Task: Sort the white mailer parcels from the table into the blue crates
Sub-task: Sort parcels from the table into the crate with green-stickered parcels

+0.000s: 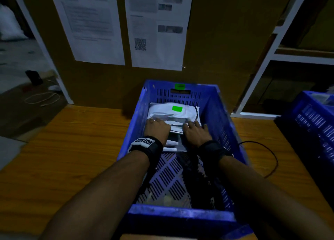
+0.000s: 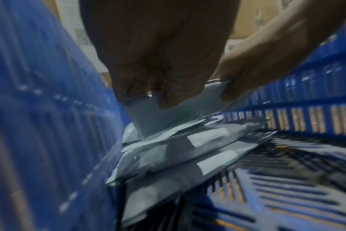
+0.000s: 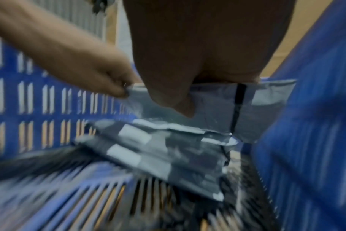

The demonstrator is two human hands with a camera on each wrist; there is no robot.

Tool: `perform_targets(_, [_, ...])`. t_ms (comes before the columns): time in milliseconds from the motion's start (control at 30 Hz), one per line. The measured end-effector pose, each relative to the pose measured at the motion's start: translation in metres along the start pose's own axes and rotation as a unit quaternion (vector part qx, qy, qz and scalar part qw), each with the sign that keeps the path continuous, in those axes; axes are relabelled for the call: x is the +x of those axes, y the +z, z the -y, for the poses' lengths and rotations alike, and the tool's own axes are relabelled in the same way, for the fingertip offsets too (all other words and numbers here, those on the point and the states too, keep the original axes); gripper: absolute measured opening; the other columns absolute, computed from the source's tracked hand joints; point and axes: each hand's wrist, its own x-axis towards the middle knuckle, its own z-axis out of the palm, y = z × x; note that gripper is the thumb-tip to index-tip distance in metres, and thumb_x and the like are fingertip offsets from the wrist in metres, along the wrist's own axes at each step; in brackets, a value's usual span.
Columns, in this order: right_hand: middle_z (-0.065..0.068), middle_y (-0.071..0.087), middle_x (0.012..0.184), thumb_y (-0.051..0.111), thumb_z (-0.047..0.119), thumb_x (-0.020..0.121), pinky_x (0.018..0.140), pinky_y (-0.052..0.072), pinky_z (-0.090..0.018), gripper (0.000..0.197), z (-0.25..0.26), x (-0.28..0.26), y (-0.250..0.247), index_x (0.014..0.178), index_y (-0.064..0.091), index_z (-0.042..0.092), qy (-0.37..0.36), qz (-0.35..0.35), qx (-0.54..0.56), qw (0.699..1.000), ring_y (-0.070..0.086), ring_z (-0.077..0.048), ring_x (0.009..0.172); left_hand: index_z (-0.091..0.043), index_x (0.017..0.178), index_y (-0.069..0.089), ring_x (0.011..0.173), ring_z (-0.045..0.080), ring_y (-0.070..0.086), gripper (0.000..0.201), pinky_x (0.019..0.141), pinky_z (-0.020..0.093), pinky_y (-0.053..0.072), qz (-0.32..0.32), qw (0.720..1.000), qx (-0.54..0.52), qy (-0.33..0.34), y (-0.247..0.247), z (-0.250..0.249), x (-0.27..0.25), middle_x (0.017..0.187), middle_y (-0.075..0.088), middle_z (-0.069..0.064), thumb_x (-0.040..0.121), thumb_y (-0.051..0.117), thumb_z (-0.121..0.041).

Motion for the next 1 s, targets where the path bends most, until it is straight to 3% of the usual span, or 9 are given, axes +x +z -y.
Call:
perform_targets(100, [-0.013, 0.016, 0.159, 0.053, 0.039, 0.094, 0.11, 0.025, -0.062, 0.066, -0.002, 0.003, 0.006, 0.15, 0.025, 0.019, -0.006, 0.085, 0.063, 0.994, 0.011, -0.037, 0.146, -0.01, 0.122, 0.062, 0.118, 0.035, 0.057, 0.028, 0.096, 0.046, 0.046, 0.035, 0.999, -0.018, 0.005, 0.006, 0.0, -0.002, 0.124, 0.062, 0.012, 0.096, 0.052, -0.008])
perform_targets(200, [-0.014, -0.005, 0.163, 0.051, 0.044, 0.096, 0.115, 0.018, -0.059, 0.079, -0.002, 0.003, 0.011, 0.156, 0.007, 0.018, -0.01, 0.15, 0.101, 0.983, -0.005, -0.043, 0.148, -0.007, 0.129, 0.057, 0.124, 0.039, 0.052, 0.031, 0.097, 0.052, 0.047, 0.084, 0.995, -0.046, 0.005, 0.009, -0.003, -0.002, 0.132, 0.055, 0.016, 0.098, 0.05, -0.008])
perform_targets(300, [-0.019, -0.008, 0.162, 0.045, 0.037, 0.1, 0.116, 0.015, -0.058, 0.073, 0.001, 0.003, 0.015, 0.155, 0.006, 0.01, -0.018, 0.151, 0.119, 0.981, -0.006, -0.051, 0.145, -0.007, 0.131, 0.054, 0.127, 0.039, 0.048, 0.033, 0.098, 0.054, 0.046, 0.106, 0.992, -0.061, 0.003, 0.006, -0.003, -0.002, 0.134, 0.052, 0.016, 0.099, 0.05, -0.01])
perform_targets(400, [-0.024, -0.002, 0.161, 0.046, 0.031, 0.1, 0.112, 0.024, -0.056, 0.068, -0.001, 0.005, 0.016, 0.154, 0.012, 0.007, -0.035, 0.123, 0.095, 0.987, 0.003, -0.052, 0.145, -0.008, 0.13, 0.055, 0.127, 0.038, 0.048, 0.033, 0.099, 0.056, 0.045, 0.108, 0.993, -0.056, 0.001, 0.006, -0.005, -0.002, 0.135, 0.052, 0.015, 0.098, 0.05, -0.011])
perform_targets(467, [-0.024, 0.001, 0.16, 0.046, 0.028, 0.1, 0.11, 0.027, -0.056, 0.067, -0.002, 0.003, 0.016, 0.154, 0.012, 0.008, -0.04, 0.112, 0.07, 0.99, 0.006, -0.05, 0.145, -0.008, 0.143, 0.044, 0.139, 0.041, 0.035, 0.043, 0.107, 0.059, 0.035, 0.127, 0.991, -0.051, -0.014, 0.011, -0.008, 0.0, 0.15, 0.039, 0.018, 0.1, 0.045, -0.015])
perform_targets(533, [-0.023, 0.001, 0.161, 0.044, 0.026, 0.101, 0.11, 0.028, -0.056, 0.066, 0.0, 0.0, 0.016, 0.155, 0.009, 0.01, -0.042, 0.106, 0.047, 0.992, 0.006, -0.047, 0.146, -0.008, 0.157, 0.013, 0.148, 0.048, 0.006, 0.063, 0.116, 0.063, 0.014, 0.152, 0.985, -0.075, -0.042, 0.022, -0.012, 0.001, 0.164, 0.004, 0.021, 0.103, 0.041, -0.024])
perform_targets(633, [-0.025, -0.001, 0.161, 0.036, 0.028, 0.104, 0.111, 0.025, -0.057, 0.065, 0.006, -0.005, 0.02, 0.155, 0.003, 0.007, -0.037, 0.096, 0.018, 0.995, 0.002, -0.049, 0.146, -0.018, 0.157, -0.015, 0.146, 0.05, -0.019, 0.092, 0.116, 0.064, -0.004, 0.162, 0.981, -0.099, -0.041, 0.043, -0.019, 0.0, 0.161, -0.026, 0.014, 0.098, 0.052, -0.041])
perform_targets(800, [-0.015, -0.028, 0.159, 0.038, 0.051, 0.099, 0.117, 0.005, -0.06, 0.082, 0.023, -0.016, 0.033, 0.156, -0.012, 0.02, -0.002, 0.125, 0.062, 0.99, -0.021, -0.046, 0.144, -0.025, 0.155, -0.021, 0.145, 0.046, -0.026, 0.106, 0.117, 0.063, -0.003, 0.162, 0.977, -0.133, -0.035, 0.058, -0.015, -0.002, 0.158, -0.036, 0.004, 0.091, 0.059, -0.053])
perform_targets(1000, [-0.007, -0.03, 0.159, 0.038, 0.055, 0.099, 0.113, 0.012, -0.066, 0.08, 0.027, -0.018, 0.038, 0.155, -0.012, 0.028, -0.001, 0.114, 0.051, 0.992, -0.022, -0.044, 0.144, -0.023, 0.154, -0.023, 0.145, 0.043, -0.027, 0.111, 0.118, 0.061, -0.002, 0.157, 0.978, -0.133, -0.037, 0.062, -0.016, 0.0, 0.158, -0.036, 0.006, 0.09, 0.062, -0.053])
